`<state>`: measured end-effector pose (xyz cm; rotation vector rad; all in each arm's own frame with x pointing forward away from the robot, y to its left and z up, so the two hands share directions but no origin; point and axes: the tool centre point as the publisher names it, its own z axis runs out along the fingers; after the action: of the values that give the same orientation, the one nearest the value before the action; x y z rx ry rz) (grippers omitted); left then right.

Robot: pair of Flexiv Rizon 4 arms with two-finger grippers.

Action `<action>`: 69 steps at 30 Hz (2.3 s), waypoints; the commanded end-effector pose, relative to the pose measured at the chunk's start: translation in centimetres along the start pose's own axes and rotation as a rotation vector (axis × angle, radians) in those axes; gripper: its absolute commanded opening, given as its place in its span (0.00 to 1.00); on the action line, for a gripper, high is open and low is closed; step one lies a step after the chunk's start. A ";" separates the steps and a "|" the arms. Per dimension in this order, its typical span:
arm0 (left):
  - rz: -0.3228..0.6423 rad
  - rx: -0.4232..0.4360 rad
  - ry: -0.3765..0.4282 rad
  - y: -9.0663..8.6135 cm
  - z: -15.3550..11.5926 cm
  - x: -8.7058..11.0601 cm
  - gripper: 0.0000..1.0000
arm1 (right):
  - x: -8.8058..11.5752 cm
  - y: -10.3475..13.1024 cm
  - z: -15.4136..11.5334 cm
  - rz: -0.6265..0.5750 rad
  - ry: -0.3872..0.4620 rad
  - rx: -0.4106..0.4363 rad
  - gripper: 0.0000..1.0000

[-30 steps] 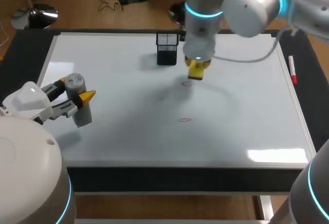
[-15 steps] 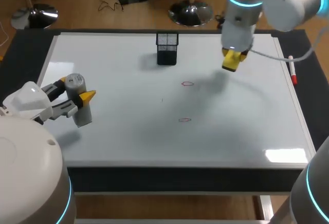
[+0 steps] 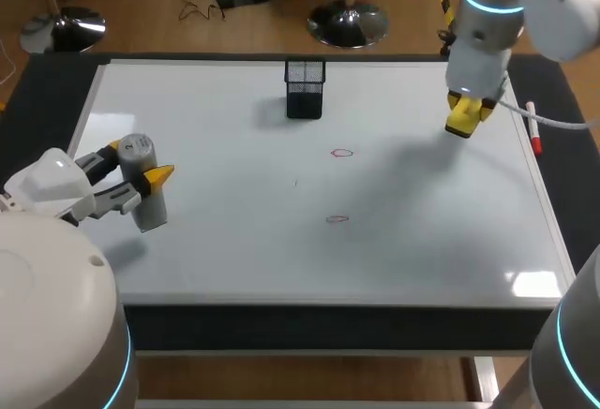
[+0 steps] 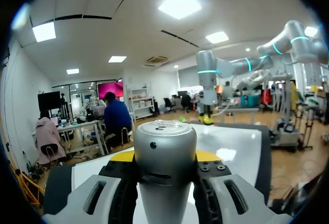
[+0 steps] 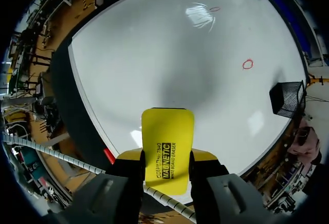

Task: Pick up the inspection probe, press it on each red-marked spot on the whiteboard one by one, put down the probe, pick up the eraser, and wipe off all the red marks.

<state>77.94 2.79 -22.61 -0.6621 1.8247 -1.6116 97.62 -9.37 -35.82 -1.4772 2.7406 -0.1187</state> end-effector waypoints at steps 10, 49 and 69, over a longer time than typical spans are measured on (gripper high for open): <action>0.001 0.000 -0.005 0.0 0.2 0.0 0.00 | 1.5 -1.1 0.8 0.036 0.007 -0.021 0.00; 0.043 0.074 0.349 -3.4 9.4 2.4 0.00 | 1.5 -1.2 0.8 0.048 0.013 -0.017 0.00; 0.033 0.128 0.654 -5.3 21.0 7.8 0.00 | 1.5 -1.2 0.8 0.048 0.013 -0.017 0.00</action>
<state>85.39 -14.24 -19.24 -0.1405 2.0561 -1.9994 97.73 -11.29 -36.53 -1.4148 2.7913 -0.1017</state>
